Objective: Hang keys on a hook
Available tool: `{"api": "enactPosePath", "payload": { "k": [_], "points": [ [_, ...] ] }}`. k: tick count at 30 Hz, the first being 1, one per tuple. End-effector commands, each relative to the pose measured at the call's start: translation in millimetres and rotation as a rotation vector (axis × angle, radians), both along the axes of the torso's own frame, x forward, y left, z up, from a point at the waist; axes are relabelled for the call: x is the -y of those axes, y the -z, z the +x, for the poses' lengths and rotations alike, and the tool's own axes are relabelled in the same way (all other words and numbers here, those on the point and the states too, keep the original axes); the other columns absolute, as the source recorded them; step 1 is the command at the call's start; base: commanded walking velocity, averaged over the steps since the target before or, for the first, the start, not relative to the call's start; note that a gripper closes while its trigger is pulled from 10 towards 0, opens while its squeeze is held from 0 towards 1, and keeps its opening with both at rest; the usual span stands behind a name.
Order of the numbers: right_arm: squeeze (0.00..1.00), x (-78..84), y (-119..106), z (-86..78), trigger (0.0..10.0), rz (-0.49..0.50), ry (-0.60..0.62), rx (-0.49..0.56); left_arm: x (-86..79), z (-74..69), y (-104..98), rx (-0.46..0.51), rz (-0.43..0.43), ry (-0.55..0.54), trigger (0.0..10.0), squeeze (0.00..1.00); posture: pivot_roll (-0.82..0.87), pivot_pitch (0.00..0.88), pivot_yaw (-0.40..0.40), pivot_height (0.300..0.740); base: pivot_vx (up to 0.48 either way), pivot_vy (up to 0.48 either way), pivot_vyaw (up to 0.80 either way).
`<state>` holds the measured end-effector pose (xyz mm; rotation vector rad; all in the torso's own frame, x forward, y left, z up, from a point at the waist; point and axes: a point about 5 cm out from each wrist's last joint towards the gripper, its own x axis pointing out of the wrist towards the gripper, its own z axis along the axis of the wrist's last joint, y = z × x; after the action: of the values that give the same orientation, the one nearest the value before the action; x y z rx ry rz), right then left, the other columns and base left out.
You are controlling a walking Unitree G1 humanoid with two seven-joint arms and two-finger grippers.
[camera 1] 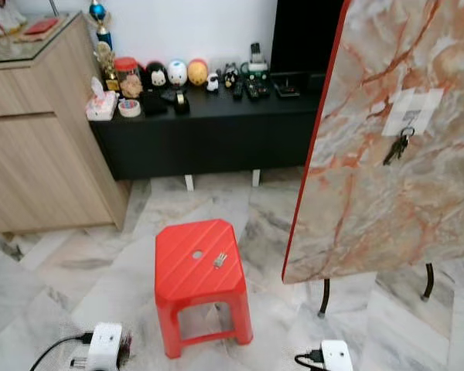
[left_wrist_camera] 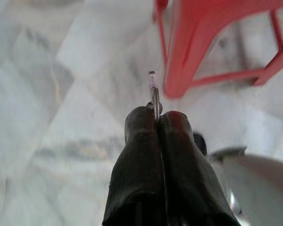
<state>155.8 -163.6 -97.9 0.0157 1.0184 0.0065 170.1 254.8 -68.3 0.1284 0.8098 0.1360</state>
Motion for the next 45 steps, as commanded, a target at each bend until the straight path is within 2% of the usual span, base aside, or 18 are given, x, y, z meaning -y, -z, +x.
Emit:
{"api": "enactPosePath", "payload": {
  "k": [1,8,17,45],
  "points": [
    [0.00,-1.4,0,-0.2,10.0,0.005,0.007,-0.002,-4.6,-5.6,2,-0.015,-0.007,-0.055,10.0,0.00,0.02,0.000,-0.003,0.740,0.000,0.000,0.00],
    [0.00,-1.3,0,-0.2,10.0,0.005,0.010,-0.002,-4.6,-5.9,3,-0.005,-0.009,-0.090,10.0,0.00,0.03,0.000,-0.007,0.740,0.000,0.000,0.00],
    [0.00,-0.2,0,1.1,10.0,0.001,0.017,0.004,2.0,-1.3,3,-0.002,-0.020,-0.077,10.0,0.00,0.02,0.000,-0.012,0.740,0.000,-0.262,0.00],
    [0.00,0.4,-1,1.8,10.0,-0.008,0.027,0.001,8.3,-1.8,5,-0.016,-0.039,-0.035,10.0,0.00,0.02,0.000,-0.013,0.740,0.000,-0.272,0.00]
  ]
}}
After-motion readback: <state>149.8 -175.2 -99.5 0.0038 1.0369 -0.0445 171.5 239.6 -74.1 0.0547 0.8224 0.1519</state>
